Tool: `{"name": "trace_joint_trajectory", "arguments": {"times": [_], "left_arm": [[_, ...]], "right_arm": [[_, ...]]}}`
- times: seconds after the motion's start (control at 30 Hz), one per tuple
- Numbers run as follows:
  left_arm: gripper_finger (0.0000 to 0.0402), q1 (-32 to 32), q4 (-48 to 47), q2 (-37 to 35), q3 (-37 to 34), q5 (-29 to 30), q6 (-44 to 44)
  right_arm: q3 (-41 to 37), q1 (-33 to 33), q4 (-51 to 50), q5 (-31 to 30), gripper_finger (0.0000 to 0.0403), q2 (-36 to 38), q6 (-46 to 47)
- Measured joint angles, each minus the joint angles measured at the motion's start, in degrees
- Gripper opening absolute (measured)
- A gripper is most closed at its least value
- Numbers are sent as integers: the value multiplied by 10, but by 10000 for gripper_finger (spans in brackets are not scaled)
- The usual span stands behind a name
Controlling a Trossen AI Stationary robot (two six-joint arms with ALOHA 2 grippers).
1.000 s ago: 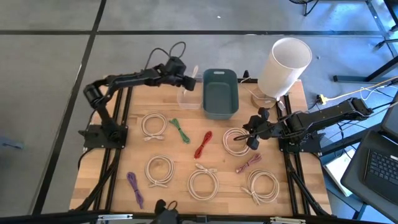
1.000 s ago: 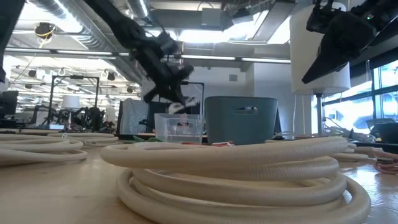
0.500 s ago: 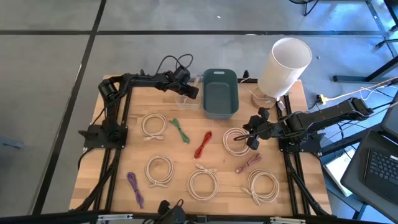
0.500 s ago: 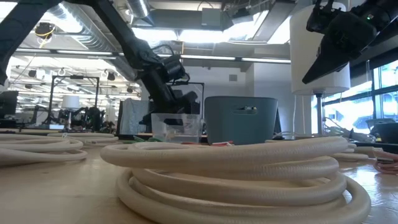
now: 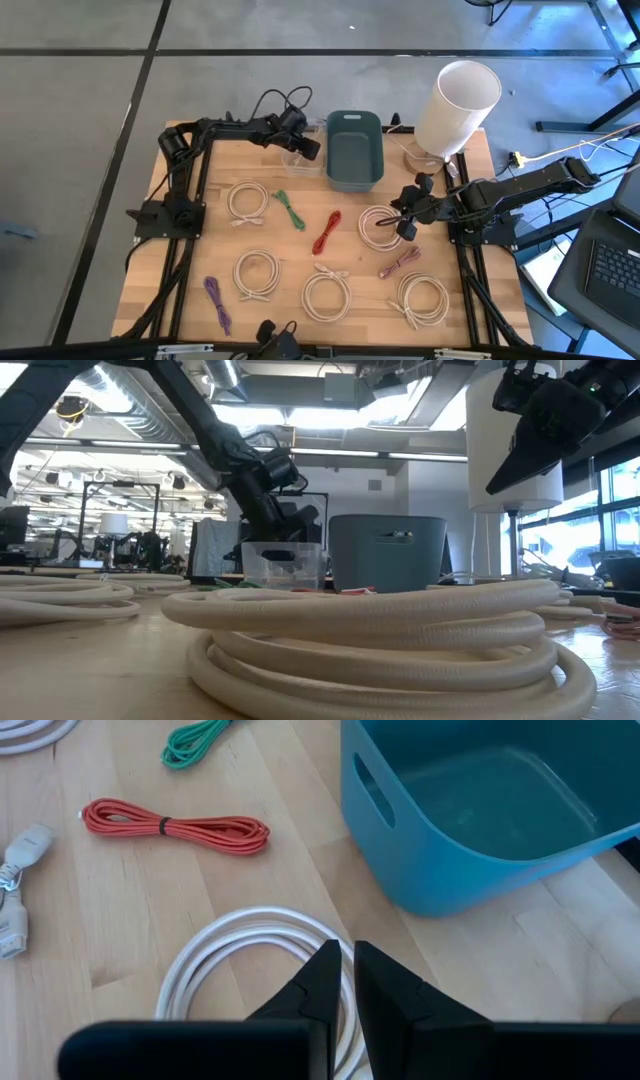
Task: Pick and place USB-C Cables
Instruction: Put the white USB cable into the transparent bin, then put the purple USB cable into the transparent bin
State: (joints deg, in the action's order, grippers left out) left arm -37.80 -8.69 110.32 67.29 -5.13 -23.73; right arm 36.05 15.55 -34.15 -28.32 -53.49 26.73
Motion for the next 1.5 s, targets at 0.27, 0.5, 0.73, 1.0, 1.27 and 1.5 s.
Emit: {"name": "trace_joint_trajectory", "arguments": {"times": [0.27,0.5,0.73,1.0,1.27,1.5], "left_arm": [[137,1,-13,-6,3,-12,7],[143,-3,-40,-72,50,-40,26],[143,11,-98,-196,92,-138,57],[143,130,-340,-357,97,-155,206],[143,346,-528,-386,82,-11,88],[143,530,-528,-382,-15,84,-299]], "right_arm": [[0,0,0,0,37,0,0],[0,0,-2,0,37,0,-1],[0,0,-6,8,37,0,1],[0,0,-14,26,37,0,2],[0,0,-14,24,37,0,-1],[0,0,-14,24,37,0,-25]]}}
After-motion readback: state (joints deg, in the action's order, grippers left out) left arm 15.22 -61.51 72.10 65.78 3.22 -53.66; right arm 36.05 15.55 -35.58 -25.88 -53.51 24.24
